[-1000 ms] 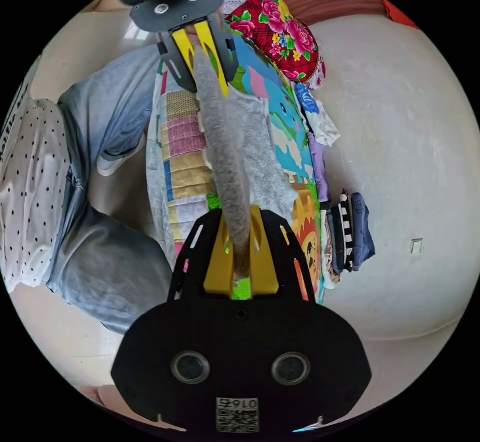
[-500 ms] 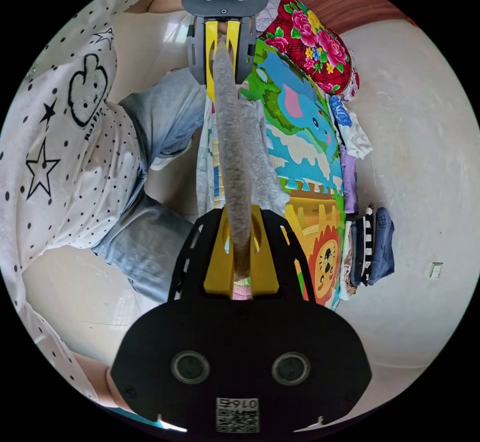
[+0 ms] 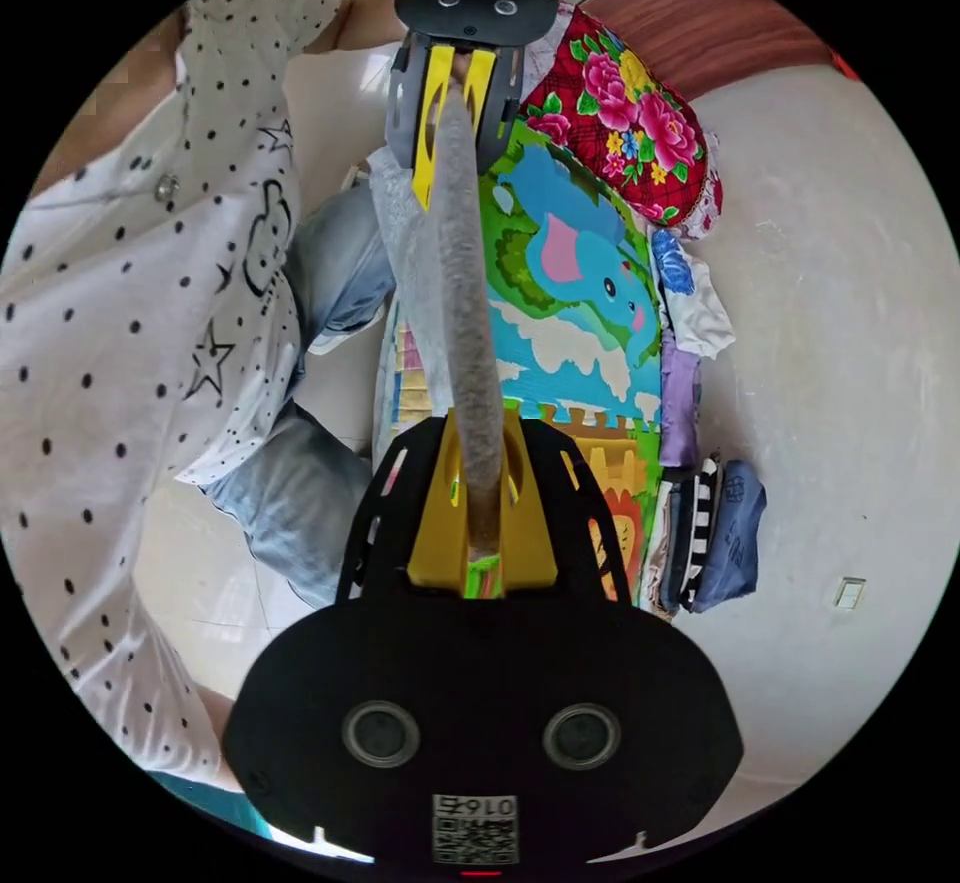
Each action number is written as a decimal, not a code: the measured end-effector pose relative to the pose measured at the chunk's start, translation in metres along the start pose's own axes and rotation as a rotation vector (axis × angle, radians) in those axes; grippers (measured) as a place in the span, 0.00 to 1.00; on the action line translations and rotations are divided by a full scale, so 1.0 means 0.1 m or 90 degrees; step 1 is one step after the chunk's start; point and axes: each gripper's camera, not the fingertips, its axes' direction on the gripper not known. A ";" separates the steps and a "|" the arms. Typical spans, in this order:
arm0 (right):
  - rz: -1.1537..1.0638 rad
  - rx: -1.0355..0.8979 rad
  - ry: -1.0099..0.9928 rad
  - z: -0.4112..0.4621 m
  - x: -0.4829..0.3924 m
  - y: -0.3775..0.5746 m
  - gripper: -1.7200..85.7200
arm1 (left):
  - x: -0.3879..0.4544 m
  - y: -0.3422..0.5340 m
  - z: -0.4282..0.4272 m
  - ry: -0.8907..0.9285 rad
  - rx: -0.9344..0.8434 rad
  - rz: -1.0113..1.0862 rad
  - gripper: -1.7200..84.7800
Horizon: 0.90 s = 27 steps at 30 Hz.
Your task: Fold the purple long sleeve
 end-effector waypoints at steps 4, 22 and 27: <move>-0.056 0.025 -0.091 0.15 0.56 -0.27 0.05 | -0.58 0.13 -0.07 0.086 -0.009 -0.003 0.03; 0.071 -0.070 0.628 2.60 4.40 -2.56 0.06 | -5.32 1.83 0.29 -0.794 -0.200 -0.147 0.02; 0.142 -0.146 0.612 4.45 4.64 -2.95 0.08 | -5.98 2.50 1.80 -0.665 -0.252 -0.305 0.02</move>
